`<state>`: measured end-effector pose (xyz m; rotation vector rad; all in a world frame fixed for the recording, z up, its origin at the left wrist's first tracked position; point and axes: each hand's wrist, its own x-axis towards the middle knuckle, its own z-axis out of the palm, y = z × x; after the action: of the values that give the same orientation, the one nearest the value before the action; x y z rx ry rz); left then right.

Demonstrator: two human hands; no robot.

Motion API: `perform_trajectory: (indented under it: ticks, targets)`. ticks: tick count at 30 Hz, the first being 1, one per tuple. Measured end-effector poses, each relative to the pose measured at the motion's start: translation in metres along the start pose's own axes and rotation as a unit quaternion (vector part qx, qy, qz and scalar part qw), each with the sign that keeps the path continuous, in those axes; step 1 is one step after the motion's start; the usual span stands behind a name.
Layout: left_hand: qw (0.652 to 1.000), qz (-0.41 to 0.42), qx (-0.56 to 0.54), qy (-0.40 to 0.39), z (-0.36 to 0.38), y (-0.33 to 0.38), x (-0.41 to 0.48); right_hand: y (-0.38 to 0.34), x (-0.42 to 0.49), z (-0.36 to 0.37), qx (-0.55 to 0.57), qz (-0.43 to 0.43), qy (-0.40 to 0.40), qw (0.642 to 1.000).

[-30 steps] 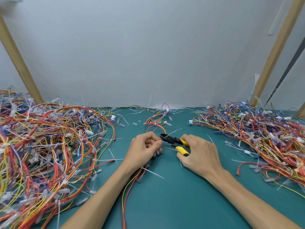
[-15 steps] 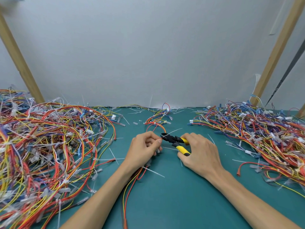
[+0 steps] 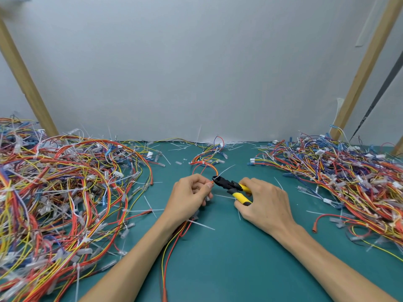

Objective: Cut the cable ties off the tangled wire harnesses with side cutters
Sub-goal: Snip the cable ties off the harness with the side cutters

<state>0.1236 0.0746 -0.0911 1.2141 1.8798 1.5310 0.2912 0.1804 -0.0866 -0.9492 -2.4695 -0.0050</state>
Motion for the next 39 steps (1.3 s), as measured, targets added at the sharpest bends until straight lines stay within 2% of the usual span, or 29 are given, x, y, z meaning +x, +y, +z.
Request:
perform_trajectory:
  ticks: [13,19,29,39]
  targets:
    - [1.0,0.002,-0.007,0.001,0.0,-0.002,0.001,0.002,0.002,0.003,-0.017,-0.023,0.027,0.999]
    - [0.999,0.011,-0.042,0.009,-0.001,-0.001,0.0,0.007,0.003,0.004,0.016,-0.055,0.042,0.997]
    - [0.997,0.019,-0.08,-0.008,-0.003,-0.001,-0.001,0.01,0.002,0.003,0.066,0.013,0.015,0.998]
    - [0.998,0.016,-0.066,-0.018,-0.003,-0.006,0.002,0.009,0.003,0.001,-0.03,0.006,0.026,0.999]
